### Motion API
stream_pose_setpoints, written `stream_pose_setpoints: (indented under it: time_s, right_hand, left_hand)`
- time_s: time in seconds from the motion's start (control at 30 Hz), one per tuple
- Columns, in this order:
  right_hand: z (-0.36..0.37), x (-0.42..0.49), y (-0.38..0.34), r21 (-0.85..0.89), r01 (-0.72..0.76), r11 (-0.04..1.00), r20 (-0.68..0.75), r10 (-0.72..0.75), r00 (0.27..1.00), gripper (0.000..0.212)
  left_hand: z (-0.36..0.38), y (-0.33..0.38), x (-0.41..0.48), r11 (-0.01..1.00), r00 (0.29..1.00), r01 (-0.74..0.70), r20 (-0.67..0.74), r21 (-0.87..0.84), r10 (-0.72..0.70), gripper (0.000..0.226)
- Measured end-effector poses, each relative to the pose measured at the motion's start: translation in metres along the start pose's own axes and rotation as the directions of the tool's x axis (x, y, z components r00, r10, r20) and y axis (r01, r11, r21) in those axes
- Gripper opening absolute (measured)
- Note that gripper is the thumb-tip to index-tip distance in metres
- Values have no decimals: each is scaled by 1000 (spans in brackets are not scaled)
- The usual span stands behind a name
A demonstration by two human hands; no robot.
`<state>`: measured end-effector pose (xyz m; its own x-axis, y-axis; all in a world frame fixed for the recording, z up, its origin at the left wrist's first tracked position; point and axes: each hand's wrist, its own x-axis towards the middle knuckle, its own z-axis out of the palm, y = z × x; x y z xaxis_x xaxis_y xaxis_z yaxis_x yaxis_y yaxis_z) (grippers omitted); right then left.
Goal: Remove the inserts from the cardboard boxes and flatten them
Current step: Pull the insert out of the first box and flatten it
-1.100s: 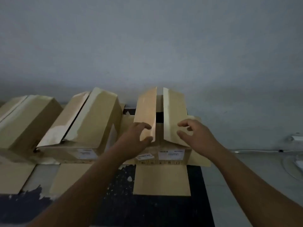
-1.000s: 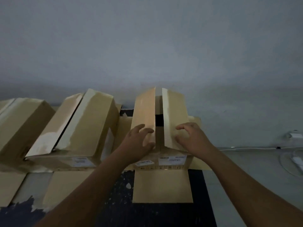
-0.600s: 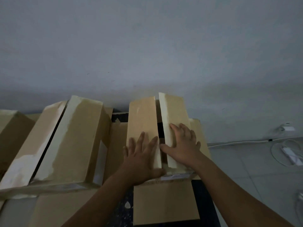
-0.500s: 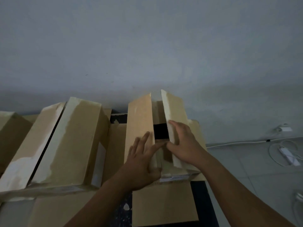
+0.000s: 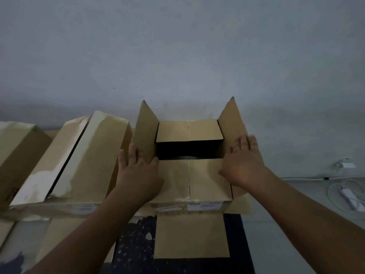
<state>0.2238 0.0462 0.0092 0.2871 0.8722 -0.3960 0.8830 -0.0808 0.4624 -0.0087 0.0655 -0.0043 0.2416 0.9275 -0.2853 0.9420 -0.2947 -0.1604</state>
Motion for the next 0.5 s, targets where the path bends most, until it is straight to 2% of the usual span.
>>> stream_pose_setpoints:
  time_s: [0.13, 0.27, 0.37, 0.5]
  right_hand:
    - [32, 12, -8, 277, 14, 961, 1, -15, 1000, 86]
    - [58, 19, -16, 544, 57, 837, -21, -55, 998, 84]
    - [66, 23, -16, 637, 79, 767, -65, -49, 997, 86]
    - [65, 24, -13, 702, 97, 705, -96, -41, 995, 79]
  left_hand:
    - [19, 2, 13, 990, 992, 50, 117, -134, -34, 78]
    - [41, 7, 28, 931, 984, 116, 167, -346, -61, 77]
    - [47, 10, 44, 869, 981, 171, 159, -465, -108, 82]
    - [43, 12, 59, 878, 984, 155, 152, -453, -95, 72]
